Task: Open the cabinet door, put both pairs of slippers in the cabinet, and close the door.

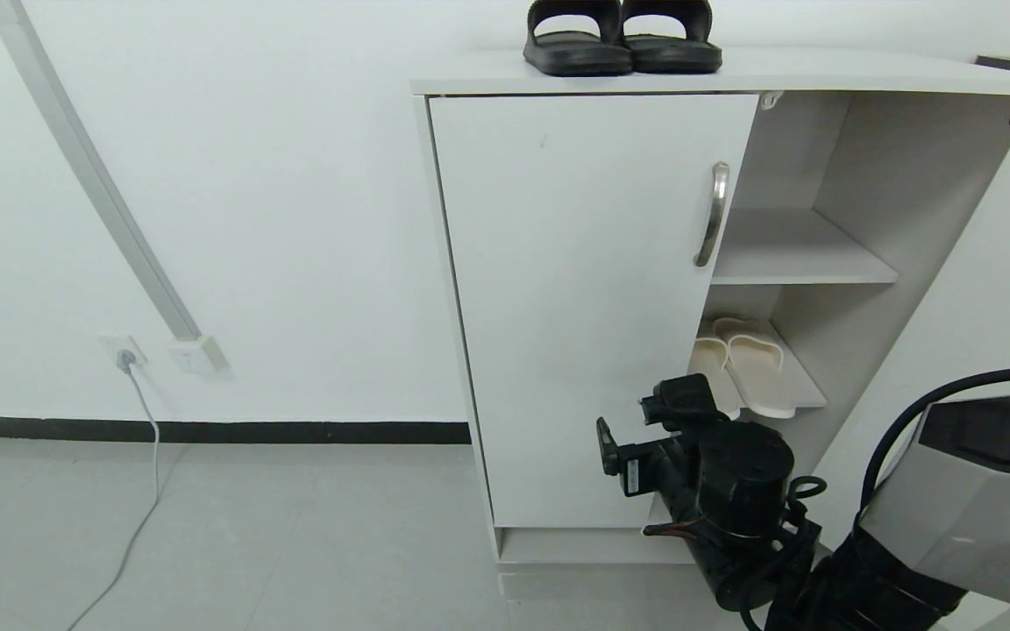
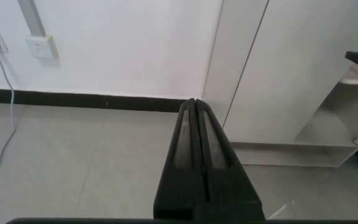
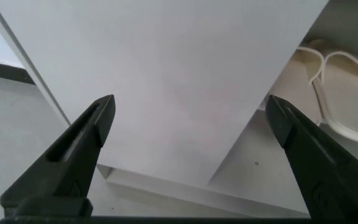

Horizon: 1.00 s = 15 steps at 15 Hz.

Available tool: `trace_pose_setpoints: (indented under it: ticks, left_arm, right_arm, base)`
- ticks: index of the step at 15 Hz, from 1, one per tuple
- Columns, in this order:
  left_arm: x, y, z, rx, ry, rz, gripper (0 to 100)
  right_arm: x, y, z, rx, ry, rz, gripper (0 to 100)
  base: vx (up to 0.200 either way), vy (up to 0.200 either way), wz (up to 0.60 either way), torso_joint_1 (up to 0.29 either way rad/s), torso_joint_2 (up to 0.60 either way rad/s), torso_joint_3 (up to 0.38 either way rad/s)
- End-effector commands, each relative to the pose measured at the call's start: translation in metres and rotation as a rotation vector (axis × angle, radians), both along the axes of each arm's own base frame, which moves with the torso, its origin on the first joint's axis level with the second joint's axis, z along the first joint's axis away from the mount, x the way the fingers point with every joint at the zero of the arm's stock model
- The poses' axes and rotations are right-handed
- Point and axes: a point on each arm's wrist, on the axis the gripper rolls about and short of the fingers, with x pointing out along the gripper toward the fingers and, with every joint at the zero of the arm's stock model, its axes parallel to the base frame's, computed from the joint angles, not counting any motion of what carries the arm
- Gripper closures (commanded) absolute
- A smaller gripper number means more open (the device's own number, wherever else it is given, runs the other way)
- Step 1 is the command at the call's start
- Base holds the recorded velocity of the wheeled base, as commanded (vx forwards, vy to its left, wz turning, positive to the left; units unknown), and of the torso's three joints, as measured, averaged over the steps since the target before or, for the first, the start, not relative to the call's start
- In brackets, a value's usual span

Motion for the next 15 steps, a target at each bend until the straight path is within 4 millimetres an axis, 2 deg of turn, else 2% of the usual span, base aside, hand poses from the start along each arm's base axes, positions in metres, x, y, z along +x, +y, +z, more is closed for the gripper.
trace_pose_setpoints:
  ticks: [1,9,12,15]
  left_arm:
    - [0.0001,0.0,0.0001,-0.001,0.001,0.001,100]
    - [0.0001,0.0,0.0001,-0.001,0.001,0.001,100]
    - [0.0001,0.0,0.0001,-0.001,0.001,0.001,100]
    - [0.0001,0.0001,0.0001,-0.001,0.001,0.004,100]
  right_arm:
    - [-0.0013,-0.0008,-0.0004,-0.005,0.004,0.008,0]
    - [-0.0025,-0.0017,-0.0032,-0.015,0.012,0.02,0]
    - [-0.0025,-0.0017,-0.0032,-0.015,0.012,0.02,0]
    - [-0.0028,-0.0013,-0.0033,-0.023,0.011,0.021,0]
  base:
    - [0.0,0.0,0.0,0.0,0.0,0.0]
    - [0.0,0.0,0.0,0.0,0.0,0.0]
    - [0.0,0.0,0.0,0.006,-0.18,-0.294]
    - [0.0,0.0,0.0,0.045,-0.5,-0.37]
